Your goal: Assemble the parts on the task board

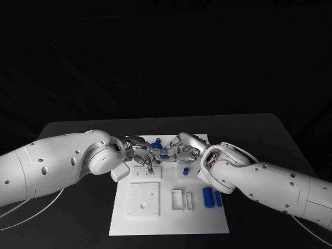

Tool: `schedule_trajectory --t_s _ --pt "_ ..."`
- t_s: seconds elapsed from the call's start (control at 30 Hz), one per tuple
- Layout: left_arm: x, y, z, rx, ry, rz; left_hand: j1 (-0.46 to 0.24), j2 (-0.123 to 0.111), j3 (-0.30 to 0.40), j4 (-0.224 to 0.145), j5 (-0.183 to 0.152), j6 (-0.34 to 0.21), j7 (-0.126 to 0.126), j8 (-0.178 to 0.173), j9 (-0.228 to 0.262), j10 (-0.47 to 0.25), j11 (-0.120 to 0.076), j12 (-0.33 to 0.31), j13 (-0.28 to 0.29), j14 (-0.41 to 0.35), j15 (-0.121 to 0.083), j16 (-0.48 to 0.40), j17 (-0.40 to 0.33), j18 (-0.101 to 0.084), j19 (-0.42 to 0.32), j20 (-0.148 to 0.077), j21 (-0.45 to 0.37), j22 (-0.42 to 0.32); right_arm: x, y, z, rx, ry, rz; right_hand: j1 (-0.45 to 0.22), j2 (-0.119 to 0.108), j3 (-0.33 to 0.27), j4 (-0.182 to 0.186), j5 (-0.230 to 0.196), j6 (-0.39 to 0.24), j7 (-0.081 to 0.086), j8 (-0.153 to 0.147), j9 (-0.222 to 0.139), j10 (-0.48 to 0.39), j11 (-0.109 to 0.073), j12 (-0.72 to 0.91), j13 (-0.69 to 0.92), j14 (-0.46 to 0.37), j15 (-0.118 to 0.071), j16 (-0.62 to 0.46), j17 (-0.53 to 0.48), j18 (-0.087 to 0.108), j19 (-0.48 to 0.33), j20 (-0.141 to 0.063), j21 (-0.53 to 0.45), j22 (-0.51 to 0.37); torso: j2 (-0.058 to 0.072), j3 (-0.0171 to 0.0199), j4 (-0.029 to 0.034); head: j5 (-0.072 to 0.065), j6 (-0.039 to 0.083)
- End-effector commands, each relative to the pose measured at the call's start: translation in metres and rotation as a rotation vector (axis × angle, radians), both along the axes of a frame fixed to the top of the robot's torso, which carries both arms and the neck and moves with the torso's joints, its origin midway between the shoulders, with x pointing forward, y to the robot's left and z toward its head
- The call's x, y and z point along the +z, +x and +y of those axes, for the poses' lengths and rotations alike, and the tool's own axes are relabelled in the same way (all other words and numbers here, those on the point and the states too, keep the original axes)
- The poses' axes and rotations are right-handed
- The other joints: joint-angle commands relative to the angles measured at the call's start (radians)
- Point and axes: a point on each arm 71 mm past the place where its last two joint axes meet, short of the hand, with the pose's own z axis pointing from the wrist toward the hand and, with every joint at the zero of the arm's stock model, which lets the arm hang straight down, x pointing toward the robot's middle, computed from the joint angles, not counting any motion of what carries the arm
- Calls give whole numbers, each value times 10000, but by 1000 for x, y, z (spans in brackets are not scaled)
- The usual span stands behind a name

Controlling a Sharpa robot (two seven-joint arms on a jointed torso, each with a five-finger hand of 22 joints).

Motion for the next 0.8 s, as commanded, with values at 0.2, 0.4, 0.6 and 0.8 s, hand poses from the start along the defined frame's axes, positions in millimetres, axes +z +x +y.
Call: schedule_trajectory --t_s 0.2,0.4,0.6,0.8 --pt "1 0 -3 -53 -93 -51 535 210 230 -246 -12 75 -63 24 -4 62 -46 -66 -21 10 -7 36 19 -120 89 -27 -36 74 -1 -1 2 152 -98 87 -32 107 72 -9 49 570 -73 66 12 43 -61 -40 16 6 -59 52 11 -177 301 -49 35 781 -4 -1 6 -17 2" --pt "1 0 -2 46 -115 -119 1097 438 577 -502 27 11 -47 33 34 104 -57 -115 -54 29 -33 45 26 -117 92 -60 10 168 -1 -1 2 164 -104 96 -46 111 85 -19 63 570 -72 67 12 50 -61 -37 27 7 -58 43 16 -175 296 -49 30 777 -2 -1 9 -18 -2" --pt "1 1 -1 63 -195 -137 1172 866 1109 -571 904 -80 63 26 64 79 -8 -210 -105 -9 -20 9 16 -91 12 -64 57 301 -1 -2 2 181 -120 120 -51 102 84 -21 80 572 -72 67 12 47 -62 -43 24 8 -59 44 18 -175 297 -49 45 780 0 2 0 -12 -3" --pt "2 1 -2 10 -281 -140 577 957 1900 -914 1310 -90 59 255 368 64 -1 -170 -72 -41 -5 32 35 -42 -106 -39 144 566 -2 -2 2 185 -133 144 -62 92 98 -23 136 567 -70 65 11 45 -61 -52 22 6 -60 35 16 -174 296 -50 40 778 1 1 3 -18 -12"
